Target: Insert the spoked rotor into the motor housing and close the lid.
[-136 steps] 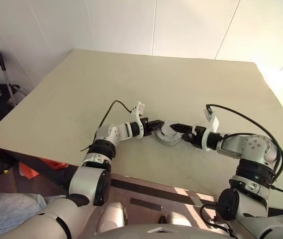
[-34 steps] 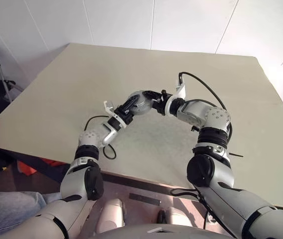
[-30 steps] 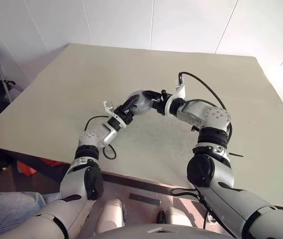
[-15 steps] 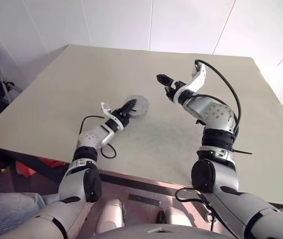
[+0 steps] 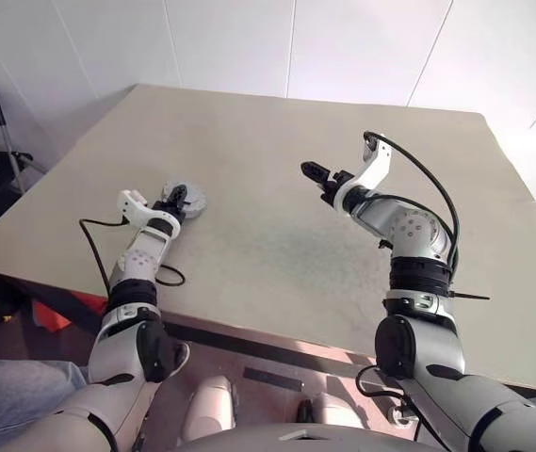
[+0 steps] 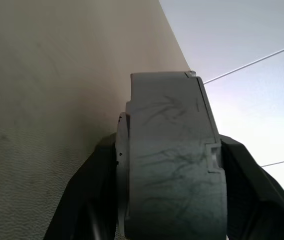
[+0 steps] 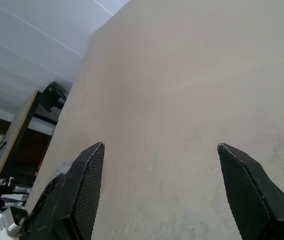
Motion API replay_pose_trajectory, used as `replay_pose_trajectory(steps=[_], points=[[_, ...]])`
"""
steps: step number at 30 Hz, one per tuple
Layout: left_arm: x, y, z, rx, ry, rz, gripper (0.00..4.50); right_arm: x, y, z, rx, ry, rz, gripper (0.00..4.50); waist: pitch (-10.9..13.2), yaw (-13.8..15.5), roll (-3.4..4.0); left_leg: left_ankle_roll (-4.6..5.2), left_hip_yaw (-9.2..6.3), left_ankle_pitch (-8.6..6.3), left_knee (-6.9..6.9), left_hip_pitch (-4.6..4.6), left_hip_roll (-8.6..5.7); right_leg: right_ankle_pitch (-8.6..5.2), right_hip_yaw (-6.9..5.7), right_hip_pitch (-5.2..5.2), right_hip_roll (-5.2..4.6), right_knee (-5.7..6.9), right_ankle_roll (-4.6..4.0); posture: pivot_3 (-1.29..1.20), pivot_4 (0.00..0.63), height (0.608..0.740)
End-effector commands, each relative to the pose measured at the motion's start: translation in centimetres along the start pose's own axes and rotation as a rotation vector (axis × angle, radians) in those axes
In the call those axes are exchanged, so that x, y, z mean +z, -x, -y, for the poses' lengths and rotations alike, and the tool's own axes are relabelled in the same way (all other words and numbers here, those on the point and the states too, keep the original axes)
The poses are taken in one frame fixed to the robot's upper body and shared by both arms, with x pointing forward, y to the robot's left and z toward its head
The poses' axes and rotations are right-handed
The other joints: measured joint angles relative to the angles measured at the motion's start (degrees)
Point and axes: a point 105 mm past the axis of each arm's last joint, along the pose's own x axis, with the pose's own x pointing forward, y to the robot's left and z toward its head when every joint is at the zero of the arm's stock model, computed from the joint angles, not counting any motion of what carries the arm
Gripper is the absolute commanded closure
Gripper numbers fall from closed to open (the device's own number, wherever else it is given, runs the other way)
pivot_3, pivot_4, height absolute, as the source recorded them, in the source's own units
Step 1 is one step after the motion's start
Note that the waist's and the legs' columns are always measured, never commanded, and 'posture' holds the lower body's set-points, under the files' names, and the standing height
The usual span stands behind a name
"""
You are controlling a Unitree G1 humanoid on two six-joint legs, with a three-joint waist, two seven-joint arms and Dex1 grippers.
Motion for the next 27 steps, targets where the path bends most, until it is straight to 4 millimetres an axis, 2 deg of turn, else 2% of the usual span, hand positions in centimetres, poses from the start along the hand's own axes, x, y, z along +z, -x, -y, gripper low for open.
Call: replay_pose_trajectory(steps=[1, 4, 5, 12, 16, 20, 22, 27], points=[[1.2, -0.3, 0.8, -0.01, -0.031, 0.046, 1.13, 1.8, 0.2, -1.5, 0.045, 0.029, 0.059, 0.37, 0.0, -0.1, -0.02, -0.03, 0.0, 0.02, 0.0, 0.01, 0.0, 0.01, 0.0, 0.0, 0.0, 0.02, -0.02, 0.0, 0.0, 0.74], [2.5, -0.2, 0.4, 0.01, -0.028, 0.096, 0.1, 1.9, 0.2, -1.4, 0.045, 0.045, 0.06, 0.37, 0.0, -0.2, -0.02, -0.07, 0.0, 0.04, 0.0, 0.1, 0.01, 0.04, 0.02, 0.05, 0.01, 0.04, -0.06, 0.0, 0.0, 0.74], [3.4, -0.2, 0.3, 0.012, -0.026, 0.124, 0.02, 2.0, 0.2, -1.3, 0.046, 0.045, 0.06, 0.37, 0.0, -0.2, -0.02, -0.09, 0.0, 0.05, 0.0, 0.12, 0.02, 0.04, 0.02, 0.06, 0.02, 0.05, -0.07, 0.0, 0.0, 0.74], [7.8, 0.3, 0.1, 0.03, -0.071, 0.259, 0.02, 1.9, 0.2, -2.1, 0.114, 0.083, 0.027, 0.37, 0.0, -0.4, -0.05, -0.13, -0.03, 0.08, -0.04, 0.05, 0.08, 0.09, 0.02, -0.05, 0.14, 0.03, -0.12, 0.0, 0.0, 0.74], [8.5, 0.3, 0.5, 0.018, -0.13, 0.283, 0.02, 2.1, 0.6, -2.5, 0.146, 0.128, 0.035, 0.37, 0.0, -0.1, -0.05, -0.09, -0.03, 0.05, -0.04, -0.03, 0.08, 0.09, 0.02, -0.07, 0.13, -0.01, -0.12, 0.0, 0.0, 0.74], [6.9, -0.1, 3.3, -0.132, -0.261, 0.228, 0.02, 3.5, 1.7, -2.1, 0.142, 0.248, 0.132, 0.37, 0.1, 0.4, -0.19, -0.08, -0.02, 0.05, -0.01, -0.06, 0.06, 0.09, 0.01, -0.05, 0.09, -0.02, -0.11, 0.0, 0.0, 0.74], [4.5, -0.2, 5.1, -0.245, -0.365, 0.127, 0.02, 3.8, 2.5, -1.1, 0.097, 0.414, 0.178, 0.37, 0.1, 0.6, -0.29, -0.08, -0.02, 0.05, 0.0, -0.05, 0.05, 0.1, 0.02, -0.02, 0.06, -0.04, -0.1, 0.0, 0.0, 0.74], [-0.6, 0.5, 8.2, -0.448, -0.683, -0.051, 0.02, 1.4, 5.1, 2.5, 0.086, 0.812, 0.022, 0.37, 0.1, 1.1, -0.34, -0.04, -0.01, 0.03, 0.01, -0.04, 0.04, 0.13, 0.02, 0.01, 0.06, -0.08, -0.03, 0.0, 0.0, 0.74]])
